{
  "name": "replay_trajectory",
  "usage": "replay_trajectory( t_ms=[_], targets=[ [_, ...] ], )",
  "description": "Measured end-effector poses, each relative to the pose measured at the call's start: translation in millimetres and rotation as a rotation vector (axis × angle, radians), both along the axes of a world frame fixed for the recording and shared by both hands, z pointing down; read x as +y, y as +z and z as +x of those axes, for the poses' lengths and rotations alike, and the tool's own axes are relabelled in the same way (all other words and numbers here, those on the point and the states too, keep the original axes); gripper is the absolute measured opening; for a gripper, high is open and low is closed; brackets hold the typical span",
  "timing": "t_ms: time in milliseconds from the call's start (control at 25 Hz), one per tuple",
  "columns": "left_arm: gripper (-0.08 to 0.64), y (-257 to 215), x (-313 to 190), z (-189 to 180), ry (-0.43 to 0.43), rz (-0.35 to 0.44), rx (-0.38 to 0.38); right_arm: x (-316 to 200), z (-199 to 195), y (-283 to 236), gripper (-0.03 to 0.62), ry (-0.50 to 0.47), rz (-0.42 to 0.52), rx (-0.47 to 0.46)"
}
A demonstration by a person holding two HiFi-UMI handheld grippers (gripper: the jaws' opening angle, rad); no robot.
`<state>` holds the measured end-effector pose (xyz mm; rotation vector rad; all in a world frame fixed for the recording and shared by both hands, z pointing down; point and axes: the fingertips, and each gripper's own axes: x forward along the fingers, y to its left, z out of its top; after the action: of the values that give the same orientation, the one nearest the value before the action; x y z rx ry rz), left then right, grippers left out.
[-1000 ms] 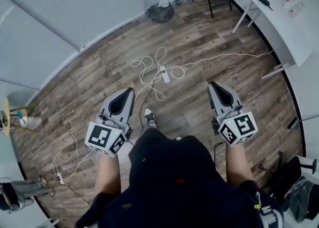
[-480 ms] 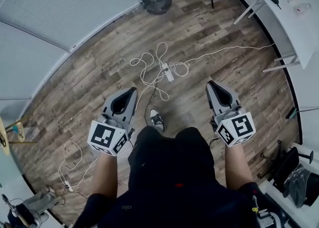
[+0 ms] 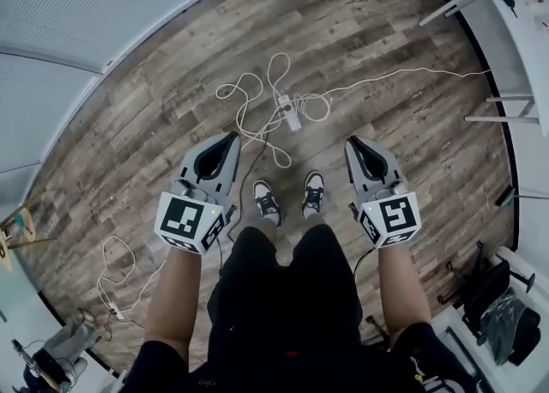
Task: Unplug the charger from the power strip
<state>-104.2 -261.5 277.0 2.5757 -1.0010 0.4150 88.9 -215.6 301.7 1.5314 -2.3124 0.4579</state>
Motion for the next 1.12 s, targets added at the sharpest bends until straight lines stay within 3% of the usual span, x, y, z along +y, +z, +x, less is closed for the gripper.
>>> replay_trajectory(
  t_ms=[200, 520, 600, 720, 960, 1120],
  targets=[
    [0.02, 84.1, -32.7, 28.2, -0.013, -0.038, -0.015, -34.7, 12.2, 105.1, 0.032, -0.047, -0.058, 0.046],
    [0.018, 299.0, -44.4, 61.7, 0.065, -0.078, -0.138, -45.4, 7.0, 300.9, 0.034, -0.123, -0.143, 0.113],
    [0.018, 352.7, -40.5, 66.7, 0.087, -0.08, -0.169, -41.6, 3.7, 353.5, 0.042, -0.131, -0.148, 0.112],
    [0.018, 427.8, -34.0, 77.9, 0.131, -0.073, -0.201, -36.2, 3.7, 433.7, 0.11, -0.139, -0.169, 0.091],
    [0.018, 550.3, -31.0, 94.7, 0.224, -0.055, -0.255, -40.9, 2.2, 565.9, 0.129, -0.124, -0.193, 0.056],
    [0.018, 615.4, -32.0, 105.4, 0.256, -0.069, -0.236, -43.8, 3.4, 631.9, 0.143, -0.135, -0.195, 0.062]
  ],
)
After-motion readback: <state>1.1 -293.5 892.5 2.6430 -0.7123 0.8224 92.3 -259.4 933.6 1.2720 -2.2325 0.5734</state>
